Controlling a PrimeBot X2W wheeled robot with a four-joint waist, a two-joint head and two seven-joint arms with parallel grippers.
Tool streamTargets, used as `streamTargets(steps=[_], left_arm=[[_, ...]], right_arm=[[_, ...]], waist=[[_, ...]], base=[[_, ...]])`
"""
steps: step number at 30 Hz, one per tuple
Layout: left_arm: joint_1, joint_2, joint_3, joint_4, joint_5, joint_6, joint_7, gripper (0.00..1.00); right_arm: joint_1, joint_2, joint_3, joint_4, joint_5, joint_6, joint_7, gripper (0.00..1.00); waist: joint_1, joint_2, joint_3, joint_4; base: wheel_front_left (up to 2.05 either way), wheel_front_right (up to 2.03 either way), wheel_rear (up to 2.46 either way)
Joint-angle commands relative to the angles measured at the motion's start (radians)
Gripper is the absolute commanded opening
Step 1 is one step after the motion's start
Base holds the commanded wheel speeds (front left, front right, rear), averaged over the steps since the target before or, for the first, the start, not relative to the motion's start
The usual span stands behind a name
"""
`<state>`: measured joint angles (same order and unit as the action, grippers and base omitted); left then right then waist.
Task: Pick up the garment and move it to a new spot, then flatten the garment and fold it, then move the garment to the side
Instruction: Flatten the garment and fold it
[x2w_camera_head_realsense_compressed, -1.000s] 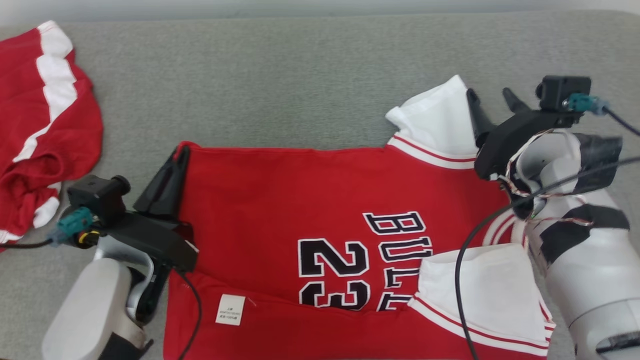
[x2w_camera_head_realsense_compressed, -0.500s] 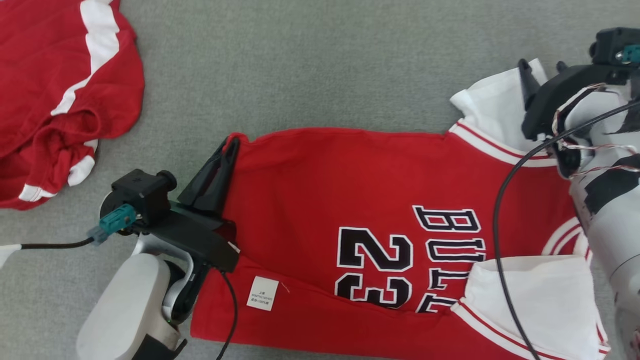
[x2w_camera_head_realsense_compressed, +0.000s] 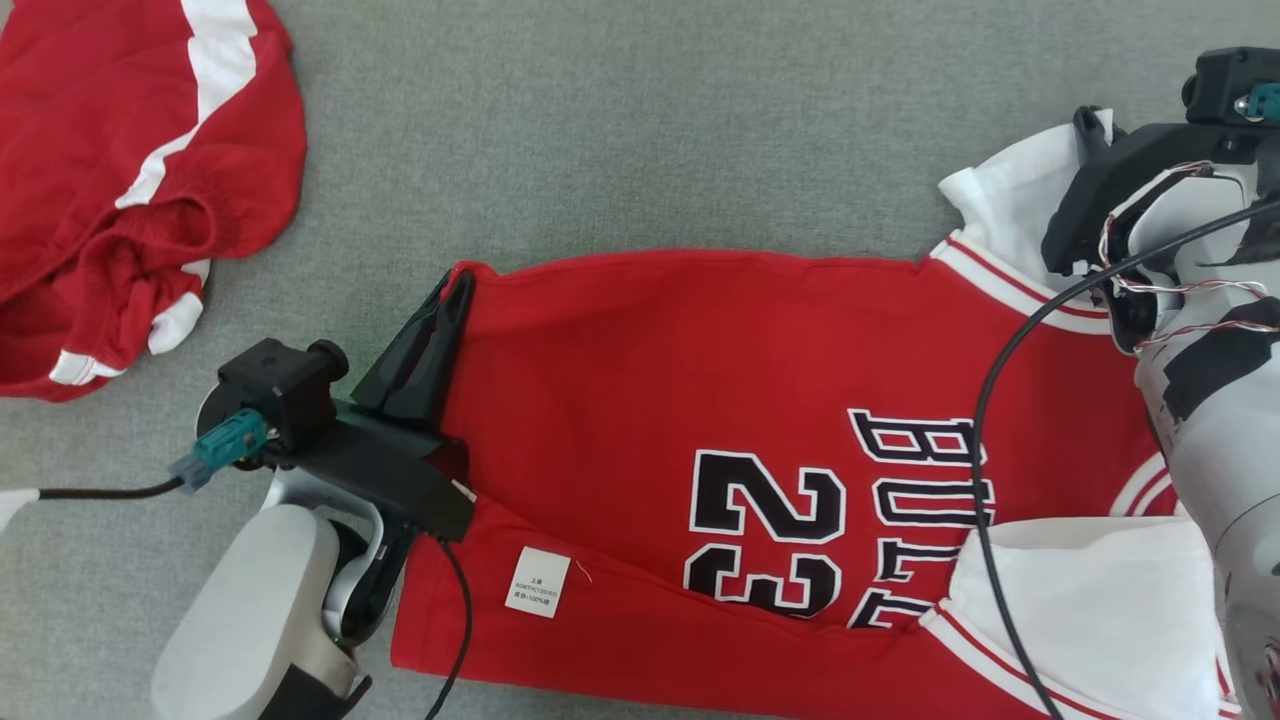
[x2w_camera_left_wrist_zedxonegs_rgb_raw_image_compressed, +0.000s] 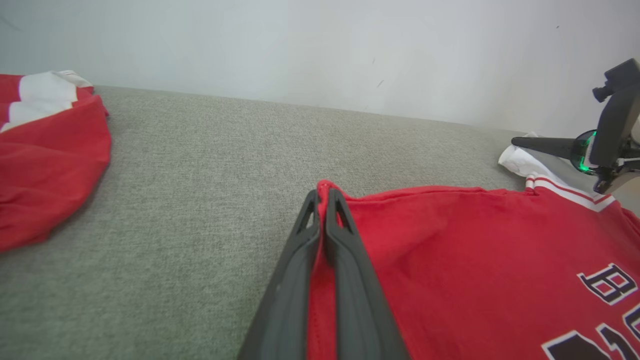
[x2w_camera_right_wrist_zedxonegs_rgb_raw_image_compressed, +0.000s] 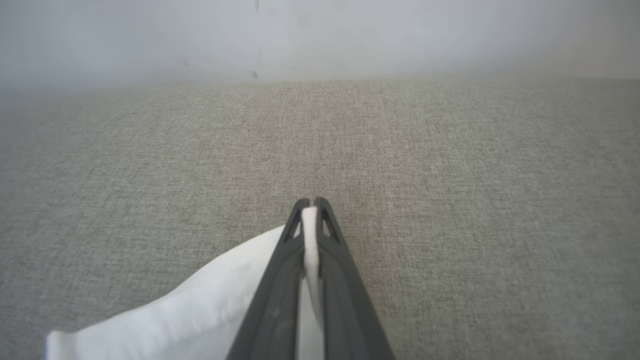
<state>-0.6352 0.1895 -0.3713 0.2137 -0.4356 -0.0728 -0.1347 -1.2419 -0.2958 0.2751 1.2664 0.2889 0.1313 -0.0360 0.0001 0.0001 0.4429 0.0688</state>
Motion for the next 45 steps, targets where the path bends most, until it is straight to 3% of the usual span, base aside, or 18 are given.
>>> streamTargets(steps=[1, 12, 25, 34, 45], left_arm=[[0.023, 0.011, 0.004, 0.006, -0.004, 0.003, -0.011, 0.0], [0.117, 0.044, 0.034, 0.022, -0.034, 0.029, -0.038, 0.0], [0.219, 0.077, 0.062, -0.016, -0.059, 0.065, -0.041, 0.0], [0.288, 0.091, 0.072, -0.044, -0.073, 0.083, -0.049, 0.0], [0.337, 0.087, 0.059, -0.059, -0.078, 0.097, -0.058, 0.0]], right_arm=[[-0.004, 0.008, 0.011, -0.005, 0.001, -0.001, -0.026, 0.0], [0.164, 0.014, 0.13, -0.169, 0.139, -0.001, -0.177, 0.0], [0.495, -0.101, 0.24, -0.601, 0.415, -0.001, -0.217, 0.0], [0.746, -0.137, 0.205, -0.86, 0.489, -0.001, -0.189, 0.0], [1.025, -0.118, 0.082, -1.097, 0.45, -0.001, -0.086, 0.0]], waist=[[-0.0001, -0.0001, -0.018, -0.015], [-0.0001, -0.0001, -0.118, -0.088], [-0.0001, -0.0001, -0.199, -0.146], [-0.0001, -0.0001, -0.247, -0.163], [-0.0001, -0.0001, -0.27, -0.155]], base=[[0.0, 0.0, 0.0], [0.0, 0.0, 0.0], [0.0, 0.0, 0.0], [0.0, 0.0, 0.0], [0.0, 0.0, 0.0]])
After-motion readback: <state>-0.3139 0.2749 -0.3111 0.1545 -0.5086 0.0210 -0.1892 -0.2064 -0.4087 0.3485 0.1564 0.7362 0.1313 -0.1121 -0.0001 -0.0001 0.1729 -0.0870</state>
